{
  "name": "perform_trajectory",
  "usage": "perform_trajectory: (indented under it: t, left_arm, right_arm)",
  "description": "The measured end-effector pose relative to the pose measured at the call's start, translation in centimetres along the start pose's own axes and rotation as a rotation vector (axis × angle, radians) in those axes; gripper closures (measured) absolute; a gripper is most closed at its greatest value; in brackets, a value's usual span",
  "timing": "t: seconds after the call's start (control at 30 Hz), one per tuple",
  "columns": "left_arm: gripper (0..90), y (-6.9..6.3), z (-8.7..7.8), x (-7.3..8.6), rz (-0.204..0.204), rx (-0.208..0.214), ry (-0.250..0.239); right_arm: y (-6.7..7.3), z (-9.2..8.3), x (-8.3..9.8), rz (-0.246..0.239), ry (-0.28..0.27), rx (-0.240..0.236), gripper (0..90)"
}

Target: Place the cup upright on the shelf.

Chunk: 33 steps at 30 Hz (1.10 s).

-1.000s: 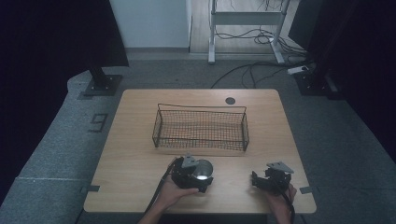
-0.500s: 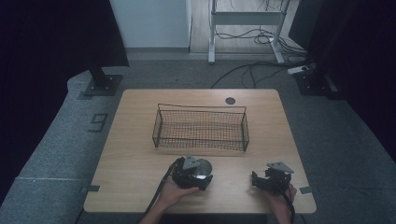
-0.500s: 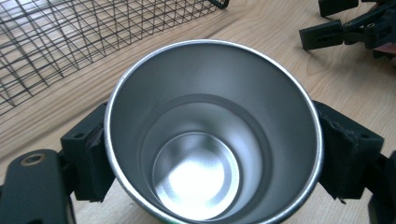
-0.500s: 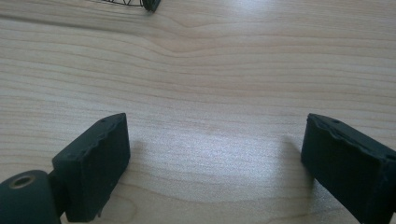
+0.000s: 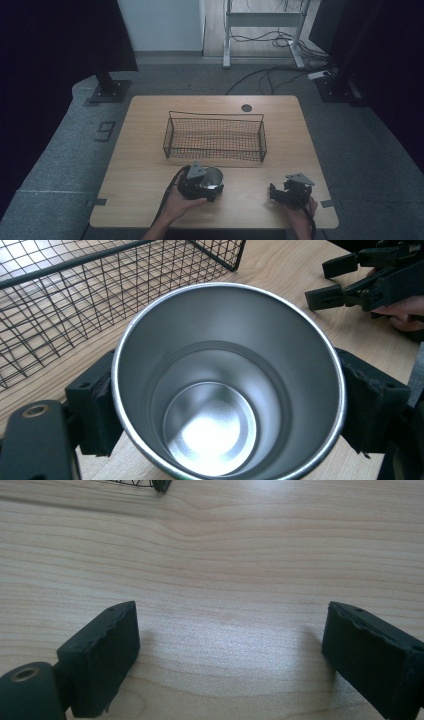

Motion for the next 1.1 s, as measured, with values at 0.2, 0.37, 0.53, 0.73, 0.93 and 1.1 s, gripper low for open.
perform_trajectory:
  t: [0.2, 0.37, 0.53, 0.73, 0.93, 1.1]
  left_arm:
    - [14.7, 0.8, -0.7, -0.1, -0.008, -0.004, -0.003]
    - [14.7, 1.6, -1.5, -0.3, -0.018, -0.010, -0.016]
    - [14.8, 2.1, -2.2, -0.7, -0.021, -0.015, -0.027]
    - [14.7, 2.7, -2.6, -0.9, -0.028, -0.022, -0.025]
    - [14.7, 3.0, -2.9, -1.2, -0.031, -0.020, -0.034]
    - [14.7, 3.1, -3.0, -1.6, -0.028, -0.020, -0.040]
  right_arm:
    - [0.0, 0.0, 0.0, 0.000, -0.001, 0.001, 8.5]
    - [0.0, 0.0, 0.0, 0.001, -0.002, 0.002, 8.7]
    - [-0.1, 0.0, 0.0, 0.002, -0.003, 0.004, 8.9]
    - [-0.1, 0.0, 0.0, 0.002, -0.003, 0.005, 9.0]
    - [-0.1, 0.0, 0.0, 0.003, -0.003, 0.005, 9.1]
    - [-0.1, 0.0, 0.0, 0.003, -0.004, 0.006, 9.1]
Point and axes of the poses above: each handheld gripper's, and its own axes: z roughly forward along the jaws, x roughly out of its underside, y roughly to its left, the point moved 9 cm from there along z, roughly forward along the jaws, and after that the axes turned 4 degrees about -x, right-handed, at the moved point
